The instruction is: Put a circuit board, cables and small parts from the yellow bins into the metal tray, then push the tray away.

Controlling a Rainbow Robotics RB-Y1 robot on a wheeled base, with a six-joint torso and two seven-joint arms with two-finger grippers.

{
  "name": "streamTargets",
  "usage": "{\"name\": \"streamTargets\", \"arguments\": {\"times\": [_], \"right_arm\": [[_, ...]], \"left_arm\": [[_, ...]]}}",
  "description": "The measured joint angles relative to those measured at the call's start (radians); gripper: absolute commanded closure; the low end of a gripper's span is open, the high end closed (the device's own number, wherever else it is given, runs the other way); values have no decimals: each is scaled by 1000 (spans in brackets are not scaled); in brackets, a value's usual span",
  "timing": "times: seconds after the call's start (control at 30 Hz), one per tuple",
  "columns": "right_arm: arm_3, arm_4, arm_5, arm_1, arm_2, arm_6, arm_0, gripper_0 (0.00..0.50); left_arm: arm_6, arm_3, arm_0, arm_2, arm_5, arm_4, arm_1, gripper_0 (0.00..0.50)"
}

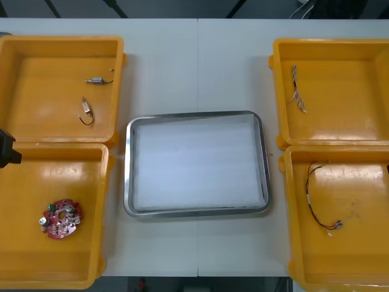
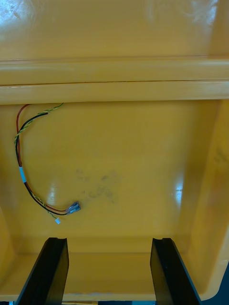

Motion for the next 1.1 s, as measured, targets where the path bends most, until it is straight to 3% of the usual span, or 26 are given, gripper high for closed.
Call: {"name": "streamTargets", "arguments": {"times": [1.1], "right_arm": [[0, 0, 0, 0, 0, 0, 0, 0]], "left_arm": [[0, 0, 0, 0, 0, 0, 0, 0]]}}
